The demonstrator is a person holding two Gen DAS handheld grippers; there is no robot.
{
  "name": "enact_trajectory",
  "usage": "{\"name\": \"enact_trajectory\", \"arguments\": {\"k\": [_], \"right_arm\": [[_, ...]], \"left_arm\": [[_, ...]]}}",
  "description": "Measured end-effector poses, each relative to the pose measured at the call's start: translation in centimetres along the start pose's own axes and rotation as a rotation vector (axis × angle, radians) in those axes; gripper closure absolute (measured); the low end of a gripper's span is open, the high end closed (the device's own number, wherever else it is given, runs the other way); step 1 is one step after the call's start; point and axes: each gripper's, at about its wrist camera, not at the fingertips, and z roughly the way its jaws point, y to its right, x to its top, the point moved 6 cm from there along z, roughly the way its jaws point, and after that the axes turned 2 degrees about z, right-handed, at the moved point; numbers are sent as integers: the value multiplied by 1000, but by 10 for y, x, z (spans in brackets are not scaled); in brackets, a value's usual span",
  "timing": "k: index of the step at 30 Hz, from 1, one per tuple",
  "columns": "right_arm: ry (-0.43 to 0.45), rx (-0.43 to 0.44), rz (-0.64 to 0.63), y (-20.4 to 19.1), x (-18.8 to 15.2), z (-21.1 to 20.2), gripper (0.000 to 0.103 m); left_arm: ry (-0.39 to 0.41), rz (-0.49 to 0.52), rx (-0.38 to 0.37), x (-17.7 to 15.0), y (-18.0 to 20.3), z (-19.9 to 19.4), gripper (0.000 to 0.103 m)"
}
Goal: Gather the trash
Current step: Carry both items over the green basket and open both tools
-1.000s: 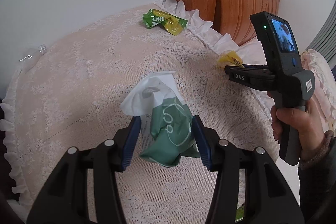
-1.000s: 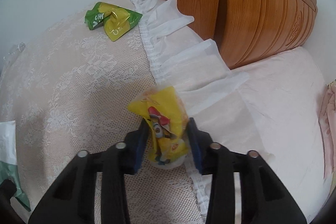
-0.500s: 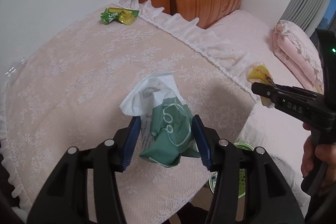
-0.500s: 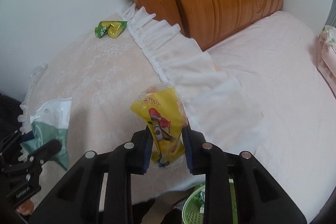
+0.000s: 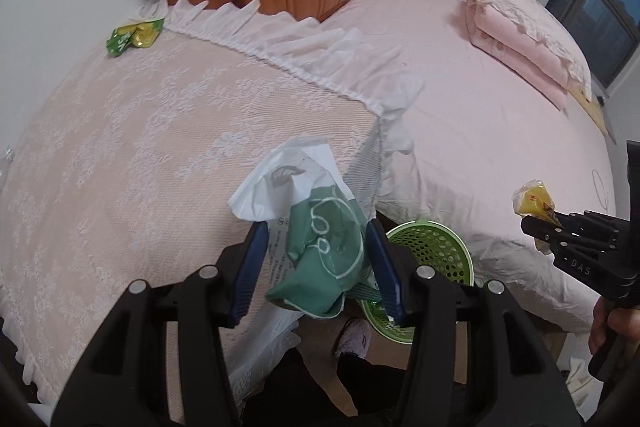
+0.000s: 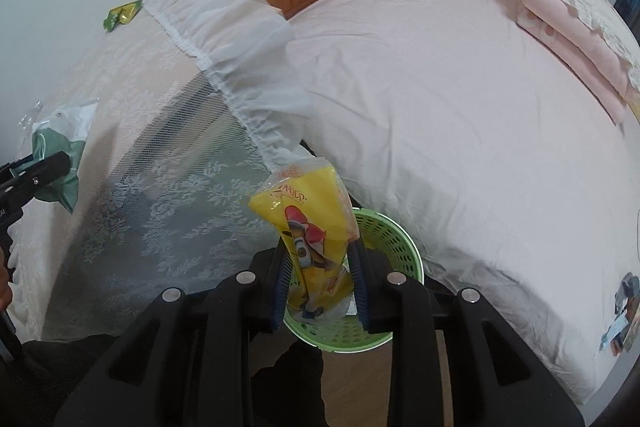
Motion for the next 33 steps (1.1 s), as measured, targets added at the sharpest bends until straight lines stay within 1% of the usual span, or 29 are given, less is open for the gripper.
{"name": "enact_trajectory", "arguments": {"k": [2, 4, 6, 8, 12, 16, 20, 25, 29, 30, 31, 33], "right_arm": [[12, -6, 25, 12, -5, -5, 75], [21, -13, 52, 26, -10, -10, 74], [25, -17, 74, 48, -23, -11, 74], [28, -27, 99, 62, -28, -15, 74], [28, -49, 136, 87, -38, -21, 74], [25, -66, 174, 110, -50, -26, 74], [28, -70, 192, 121, -56, -27, 74], [27, -73, 197, 127, -58, -29, 74], [28, -72, 197, 126, -57, -28, 74], [29, -71, 196, 126, -56, -28, 74], [30, -71, 196, 126, -57, -28, 74], [32, -68, 193, 124, -56, -27, 74]], "left_arm": [[1, 53, -26, 3, 23, 1, 53], [-5, 130, -55, 3, 48, 3, 53], [-2, 204, -74, 2, 73, 5, 53], [-19, 275, -111, -1, 97, 10, 53], [-50, 363, -162, -8, 137, 20, 53], [-66, 400, -202, -14, 168, 26, 53], [-70, 416, -223, -20, 187, 28, 53], [-80, 421, -229, -24, 196, 30, 53], [-84, 418, -225, -23, 196, 31, 53], [-88, 419, -225, -23, 194, 31, 51], [-91, 419, -226, -24, 194, 31, 41], [-81, 413, -216, -22, 193, 30, 25]]}}
